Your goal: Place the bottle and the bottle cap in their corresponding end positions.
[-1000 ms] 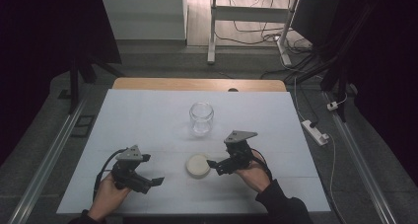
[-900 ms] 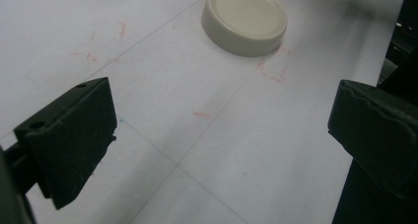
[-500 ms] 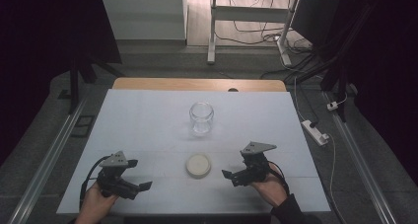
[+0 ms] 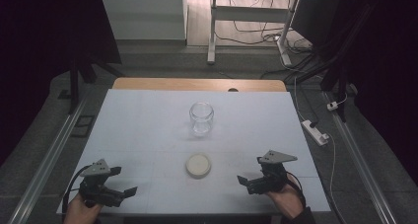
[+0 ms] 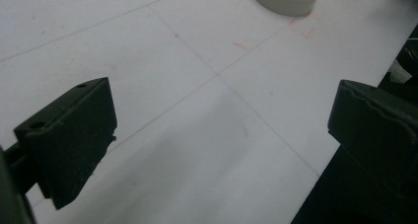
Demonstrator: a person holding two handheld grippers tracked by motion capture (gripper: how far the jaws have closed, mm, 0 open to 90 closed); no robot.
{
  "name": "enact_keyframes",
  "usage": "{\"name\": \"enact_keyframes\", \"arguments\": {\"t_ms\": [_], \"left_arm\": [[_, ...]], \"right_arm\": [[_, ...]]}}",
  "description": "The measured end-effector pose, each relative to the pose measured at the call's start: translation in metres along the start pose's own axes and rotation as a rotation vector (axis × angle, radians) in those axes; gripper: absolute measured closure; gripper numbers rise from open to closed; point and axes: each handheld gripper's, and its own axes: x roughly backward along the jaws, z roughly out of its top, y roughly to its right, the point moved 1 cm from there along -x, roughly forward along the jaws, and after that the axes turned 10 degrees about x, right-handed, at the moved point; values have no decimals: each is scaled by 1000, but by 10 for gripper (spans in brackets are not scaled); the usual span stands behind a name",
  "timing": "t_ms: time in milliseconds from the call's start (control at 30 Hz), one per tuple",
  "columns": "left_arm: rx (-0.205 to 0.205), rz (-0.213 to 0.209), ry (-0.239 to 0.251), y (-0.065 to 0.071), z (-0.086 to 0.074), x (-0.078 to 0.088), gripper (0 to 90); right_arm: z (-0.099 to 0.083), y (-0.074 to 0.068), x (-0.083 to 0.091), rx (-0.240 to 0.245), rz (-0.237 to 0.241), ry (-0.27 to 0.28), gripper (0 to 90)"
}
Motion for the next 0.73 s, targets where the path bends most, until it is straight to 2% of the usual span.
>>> {"name": "enact_keyframes", "arguments": {"t_ms": [200, 467, 567, 733], "left_arm": [[21, 32, -3, -4, -10, 8, 0], [64, 79, -8, -11, -22, 16, 0], [78, 87, -6, -12, -24, 18, 0], [89, 91, -11, -13, -23, 18, 0]], "right_arm": [[-16, 5, 17, -43, -79, -7, 0], [-36, 6, 35, -81, -105, -29, 0], [-43, 7, 40, -96, -109, -50, 0], [-47, 10, 45, -134, -115, -43, 0]]}}
